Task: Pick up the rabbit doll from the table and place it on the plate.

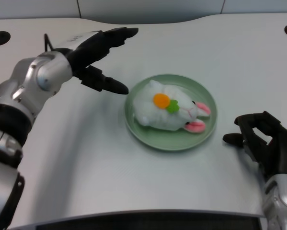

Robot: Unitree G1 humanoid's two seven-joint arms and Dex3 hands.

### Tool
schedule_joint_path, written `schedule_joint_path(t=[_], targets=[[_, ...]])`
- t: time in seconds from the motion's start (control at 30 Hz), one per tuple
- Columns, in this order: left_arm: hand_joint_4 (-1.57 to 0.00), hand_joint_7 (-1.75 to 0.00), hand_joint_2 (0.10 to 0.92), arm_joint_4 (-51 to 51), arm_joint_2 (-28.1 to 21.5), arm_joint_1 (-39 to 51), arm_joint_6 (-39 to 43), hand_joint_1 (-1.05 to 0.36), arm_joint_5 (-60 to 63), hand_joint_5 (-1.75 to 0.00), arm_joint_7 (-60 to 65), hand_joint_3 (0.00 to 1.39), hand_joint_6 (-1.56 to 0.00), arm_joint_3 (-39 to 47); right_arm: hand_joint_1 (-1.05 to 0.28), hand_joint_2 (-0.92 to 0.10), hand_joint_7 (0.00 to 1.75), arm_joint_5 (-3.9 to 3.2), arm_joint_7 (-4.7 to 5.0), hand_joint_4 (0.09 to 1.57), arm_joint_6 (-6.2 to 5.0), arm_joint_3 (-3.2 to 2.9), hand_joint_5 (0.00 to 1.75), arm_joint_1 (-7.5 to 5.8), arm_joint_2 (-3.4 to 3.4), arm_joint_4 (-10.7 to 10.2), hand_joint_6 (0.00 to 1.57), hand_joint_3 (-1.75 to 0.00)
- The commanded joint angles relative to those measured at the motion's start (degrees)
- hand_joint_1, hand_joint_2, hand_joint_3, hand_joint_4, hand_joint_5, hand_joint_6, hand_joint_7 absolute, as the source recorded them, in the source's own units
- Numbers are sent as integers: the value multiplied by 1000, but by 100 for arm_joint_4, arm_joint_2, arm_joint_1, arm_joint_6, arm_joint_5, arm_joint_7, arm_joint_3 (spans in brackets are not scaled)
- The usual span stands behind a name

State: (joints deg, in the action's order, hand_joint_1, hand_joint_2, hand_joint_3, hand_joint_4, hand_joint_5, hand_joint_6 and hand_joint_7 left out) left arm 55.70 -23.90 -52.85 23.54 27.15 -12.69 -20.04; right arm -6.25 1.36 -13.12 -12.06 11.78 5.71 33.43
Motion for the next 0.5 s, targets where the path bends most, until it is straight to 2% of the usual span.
schedule_joint_path(t=[0.03, 0.13, 0.33, 0.4, 0.5], targets=[[-11, -17, 921, -337, -218, 369, -62, -951, -166, -6, -155, 104, -39, 163, -751, -921, 1218, 0, 33, 844, 80, -18, 912, 10, 11, -7, 791, -157], [-42, -25, 921, -619, -338, 690, -34, -932, -353, -22, -205, 99, -60, 363, -748, -921, 1223, 7, 18, 850, 29, -13, 914, 23, 20, 31, 790, -161], [-40, -14, 921, -1181, -505, 1382, -177, -894, -794, -22, -501, 117, -48, 721, -751, -921, 1230, -10, -10, 849, 57, -5, 917, -16, 16, -48, 791, -163], [-57, -16, 921, -1363, -564, 1624, -190, -884, -886, -31, -541, 119, -55, 817, -748, -921, 1231, -15, 15, 848, 122, -9, 918, -20, 6, -90, 795, -162], [-122, -27, 921, -1609, -641, 1998, -141, -870, -933, -66, -471, 143, -85, 928, -743, -921, 1230, 14, 6, 843, 55, 0, 919, -26, 21, -64, 789, -161]])
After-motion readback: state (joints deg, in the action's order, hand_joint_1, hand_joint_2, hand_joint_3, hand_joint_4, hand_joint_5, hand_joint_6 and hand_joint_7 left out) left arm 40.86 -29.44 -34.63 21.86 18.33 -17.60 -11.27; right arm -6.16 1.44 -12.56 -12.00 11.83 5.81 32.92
